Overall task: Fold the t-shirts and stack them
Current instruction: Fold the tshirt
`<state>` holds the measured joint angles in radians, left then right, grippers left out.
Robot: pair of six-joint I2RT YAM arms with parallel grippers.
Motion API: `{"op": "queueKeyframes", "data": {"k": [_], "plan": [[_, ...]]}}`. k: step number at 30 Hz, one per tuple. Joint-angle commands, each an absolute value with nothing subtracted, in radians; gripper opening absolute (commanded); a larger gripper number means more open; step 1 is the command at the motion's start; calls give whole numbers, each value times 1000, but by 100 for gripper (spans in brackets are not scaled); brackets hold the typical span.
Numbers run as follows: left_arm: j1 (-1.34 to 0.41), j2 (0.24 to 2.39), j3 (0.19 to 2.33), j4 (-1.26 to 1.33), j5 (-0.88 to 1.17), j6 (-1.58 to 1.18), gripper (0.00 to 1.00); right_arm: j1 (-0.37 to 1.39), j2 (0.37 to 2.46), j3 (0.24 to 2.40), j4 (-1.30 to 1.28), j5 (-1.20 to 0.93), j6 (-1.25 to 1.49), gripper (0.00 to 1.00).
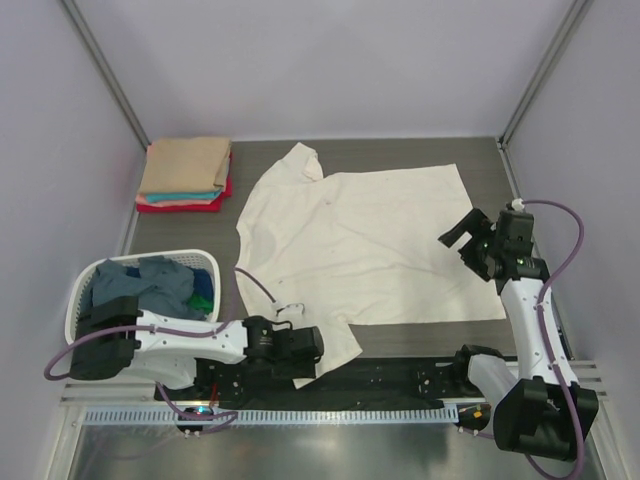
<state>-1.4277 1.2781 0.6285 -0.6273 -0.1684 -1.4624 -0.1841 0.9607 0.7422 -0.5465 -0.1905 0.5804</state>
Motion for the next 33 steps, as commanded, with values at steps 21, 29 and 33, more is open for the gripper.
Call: {"op": "queueKeyframes", "data": {"k": [21,29,33], "plan": [[-1034,1084,683,-597,-115,-1039,0,-525,887,434,-614,121,882,100],[-977,1126,695,-546,-20,-953,0,-529,843,514,-713,419,949,100],[-966,1152,722,-552,28,-913,0,-535,882,486,-713,448,996,99]]}}
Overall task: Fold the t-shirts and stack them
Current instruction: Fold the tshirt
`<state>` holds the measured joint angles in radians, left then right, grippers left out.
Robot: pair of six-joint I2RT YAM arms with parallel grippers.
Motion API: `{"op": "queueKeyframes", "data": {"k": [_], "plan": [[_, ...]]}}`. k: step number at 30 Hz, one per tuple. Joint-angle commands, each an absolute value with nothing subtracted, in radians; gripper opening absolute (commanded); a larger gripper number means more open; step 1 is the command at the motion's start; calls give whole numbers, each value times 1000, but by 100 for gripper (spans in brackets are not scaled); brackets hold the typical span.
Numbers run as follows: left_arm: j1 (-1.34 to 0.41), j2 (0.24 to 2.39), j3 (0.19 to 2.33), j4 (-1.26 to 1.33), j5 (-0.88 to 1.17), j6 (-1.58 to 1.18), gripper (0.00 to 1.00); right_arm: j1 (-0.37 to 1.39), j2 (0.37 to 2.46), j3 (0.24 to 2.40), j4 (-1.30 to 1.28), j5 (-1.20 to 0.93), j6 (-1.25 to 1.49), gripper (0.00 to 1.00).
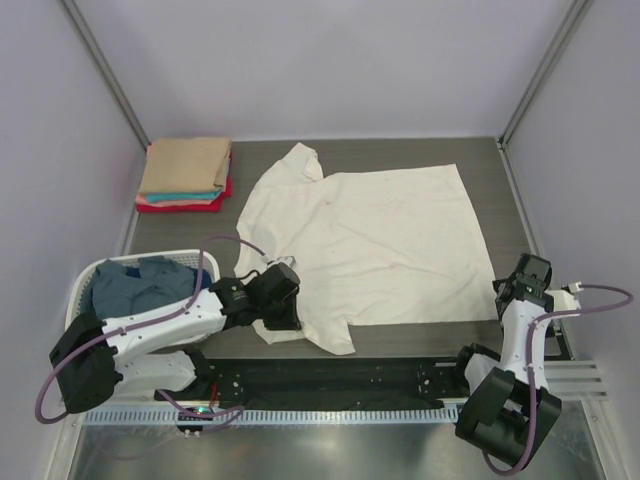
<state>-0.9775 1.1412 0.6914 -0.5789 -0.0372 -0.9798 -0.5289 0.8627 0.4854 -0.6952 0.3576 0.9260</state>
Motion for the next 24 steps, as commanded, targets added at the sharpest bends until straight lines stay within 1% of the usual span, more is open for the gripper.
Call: {"op": "queueKeyframes", "data": {"k": [1,2,4,5,7,8,13,14,15,16,18,22,24], "plan": [[-963,1160,729,-558,35,-904,0,-535,884,471,-701,442,1003,98],[-959,1163,741,-571,34,-885,0,-535,884,444,-660,430,993,92],[-953,1166,749,-581,35,-876,0,-537,871,431,-620,390,995,86],[-947,1164,750,-584,35,-874,0,-537,868,416,-605,382,996,71],[-943,1158,746,-586,34,-880,0,-535,887,399,-548,362,977,59],[-940,1151,744,-591,29,-885,0,-535,894,387,-513,348,968,47],[-942,1121,726,-601,15,-929,0,-535,942,370,-459,333,934,44],[-940,1108,724,-612,9,-937,0,-535,948,364,-440,327,928,33],[-942,1100,724,-620,6,-940,0,-537,950,362,-436,324,925,26],[-940,1092,729,-629,8,-949,0,-537,945,359,-433,319,917,13],[-940,1071,735,-663,-23,-957,0,-535,933,357,-422,289,905,2],[-942,1037,781,-727,-31,-977,0,-537,839,374,-462,229,879,1],[-942,1019,819,-790,-17,-983,0,-537,742,390,-537,227,893,1]]}}
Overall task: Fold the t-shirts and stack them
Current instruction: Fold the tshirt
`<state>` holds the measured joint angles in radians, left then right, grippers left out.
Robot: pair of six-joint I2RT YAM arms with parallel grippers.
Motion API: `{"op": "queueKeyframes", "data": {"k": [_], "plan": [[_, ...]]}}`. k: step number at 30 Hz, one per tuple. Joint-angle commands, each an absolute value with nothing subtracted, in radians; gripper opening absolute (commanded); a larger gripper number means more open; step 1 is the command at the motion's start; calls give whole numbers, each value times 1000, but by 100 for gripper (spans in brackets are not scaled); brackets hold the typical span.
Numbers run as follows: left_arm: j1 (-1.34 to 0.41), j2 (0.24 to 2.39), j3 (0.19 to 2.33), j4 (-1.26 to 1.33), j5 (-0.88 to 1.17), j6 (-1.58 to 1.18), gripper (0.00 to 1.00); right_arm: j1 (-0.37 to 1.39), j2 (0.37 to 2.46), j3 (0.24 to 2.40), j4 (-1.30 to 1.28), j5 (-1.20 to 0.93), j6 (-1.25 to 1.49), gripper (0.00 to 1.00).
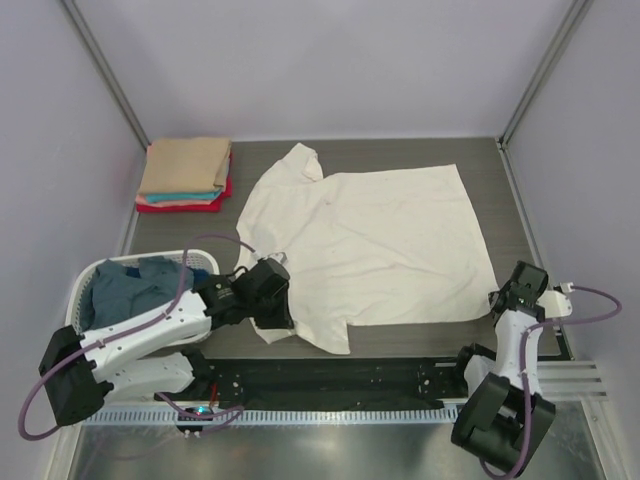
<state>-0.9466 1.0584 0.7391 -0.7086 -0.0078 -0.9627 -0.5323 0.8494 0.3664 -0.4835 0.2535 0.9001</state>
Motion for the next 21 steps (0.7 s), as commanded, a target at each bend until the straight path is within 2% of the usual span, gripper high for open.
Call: {"op": "queueKeyframes", "data": {"k": [1,5,12,17,21], "plan": [[-942,1008,830,-811,-12,-988,0,-537,709,412,-566,232,896,1],[-943,936,862,-914,-12,-1017,0,-537,626,468,-698,242,877,1],[-943,890,954,-1014,-63,-1010,0,-535,624,511,-732,172,887,1],[-917,1006,1081,-1049,-172,-890,0,-535,722,574,-619,66,874,1],[-826,1125,1182,-1005,-132,-769,0,-535,848,636,-532,19,861,1]]}}
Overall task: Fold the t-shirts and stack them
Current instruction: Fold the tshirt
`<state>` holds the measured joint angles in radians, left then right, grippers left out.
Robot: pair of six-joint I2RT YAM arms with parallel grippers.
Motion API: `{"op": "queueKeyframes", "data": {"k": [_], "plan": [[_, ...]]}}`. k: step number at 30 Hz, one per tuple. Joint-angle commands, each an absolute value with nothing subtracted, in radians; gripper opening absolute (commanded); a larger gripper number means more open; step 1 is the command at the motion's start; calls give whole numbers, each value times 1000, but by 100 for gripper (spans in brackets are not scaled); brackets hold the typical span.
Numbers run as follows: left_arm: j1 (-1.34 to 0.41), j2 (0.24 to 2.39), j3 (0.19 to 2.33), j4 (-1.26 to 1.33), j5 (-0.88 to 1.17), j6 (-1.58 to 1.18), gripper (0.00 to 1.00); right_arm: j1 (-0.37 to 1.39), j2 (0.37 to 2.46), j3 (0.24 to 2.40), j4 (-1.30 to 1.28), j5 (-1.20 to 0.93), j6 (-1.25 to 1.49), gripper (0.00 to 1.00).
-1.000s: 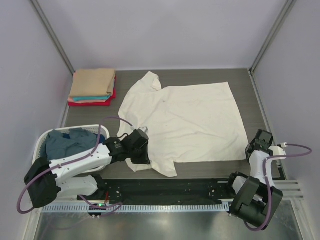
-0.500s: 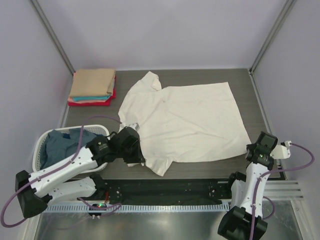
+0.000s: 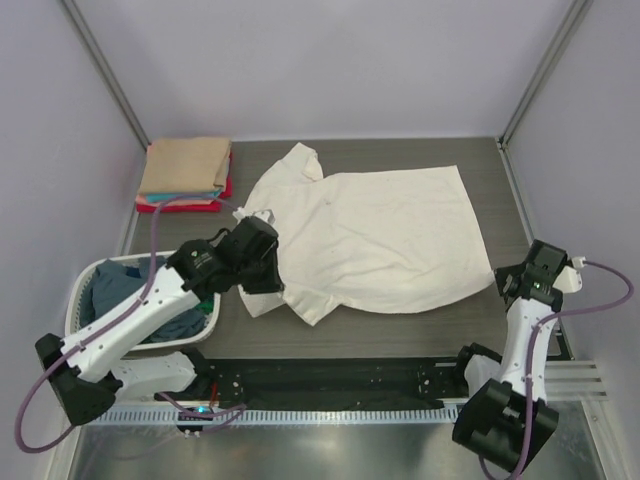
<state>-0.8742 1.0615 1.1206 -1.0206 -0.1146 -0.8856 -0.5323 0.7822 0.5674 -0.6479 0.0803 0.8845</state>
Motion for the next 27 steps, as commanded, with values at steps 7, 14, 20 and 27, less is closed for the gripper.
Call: {"op": "queueKeyframes", "data": {"k": [7,14,20,27], "plan": [[-575,1317,1308,-925,-55,-578,0,-496,1133,801,-411,-77,856,1],[-411,1538,1442,-876,86,-474,0,-361,1314,916,-359,29,879,1],[-353,1672,1538,-853,113,-454,0,-322,1435,969,-316,75,896,1],[-327,1811,1637,-879,72,-425,0,-321,1577,1055,-293,117,881,1]]}}
